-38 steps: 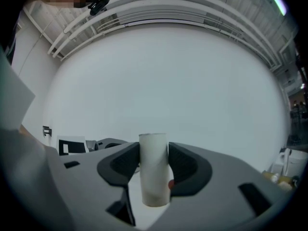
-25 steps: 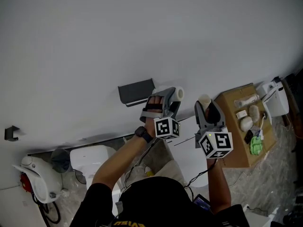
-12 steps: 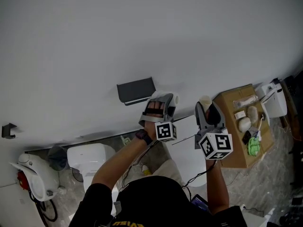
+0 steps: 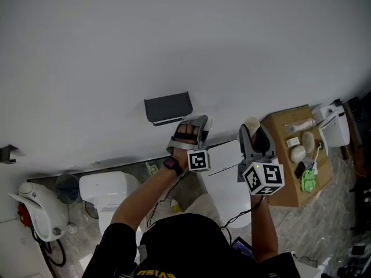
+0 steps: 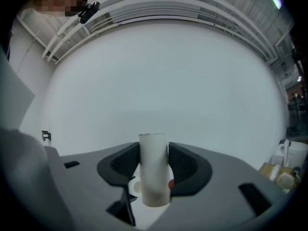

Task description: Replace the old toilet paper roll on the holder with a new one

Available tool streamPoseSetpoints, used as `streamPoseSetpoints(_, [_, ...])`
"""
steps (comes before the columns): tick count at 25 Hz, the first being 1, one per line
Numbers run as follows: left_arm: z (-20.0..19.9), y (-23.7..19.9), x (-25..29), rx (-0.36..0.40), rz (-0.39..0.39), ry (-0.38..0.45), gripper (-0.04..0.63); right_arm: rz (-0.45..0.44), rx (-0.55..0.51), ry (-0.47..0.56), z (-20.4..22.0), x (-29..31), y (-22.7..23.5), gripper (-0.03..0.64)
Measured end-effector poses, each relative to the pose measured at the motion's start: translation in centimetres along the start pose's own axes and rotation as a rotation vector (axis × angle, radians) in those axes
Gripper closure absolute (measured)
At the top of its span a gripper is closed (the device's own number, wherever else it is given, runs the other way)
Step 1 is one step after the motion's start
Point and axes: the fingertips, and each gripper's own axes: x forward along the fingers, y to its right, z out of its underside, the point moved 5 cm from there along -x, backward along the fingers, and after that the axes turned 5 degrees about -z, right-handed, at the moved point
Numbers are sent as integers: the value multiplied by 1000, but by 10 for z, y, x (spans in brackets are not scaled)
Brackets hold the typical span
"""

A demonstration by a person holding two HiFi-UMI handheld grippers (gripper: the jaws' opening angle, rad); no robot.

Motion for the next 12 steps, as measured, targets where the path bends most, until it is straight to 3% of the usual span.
streamPoseSetpoints(6, [18, 5, 1, -15, 44, -64, 316, -1, -3, -3, 1, 0, -6, 431])
streamPoseSetpoints(12, [25, 7, 5, -15, 37, -85, 318, -6, -4, -5, 1, 1, -6, 431])
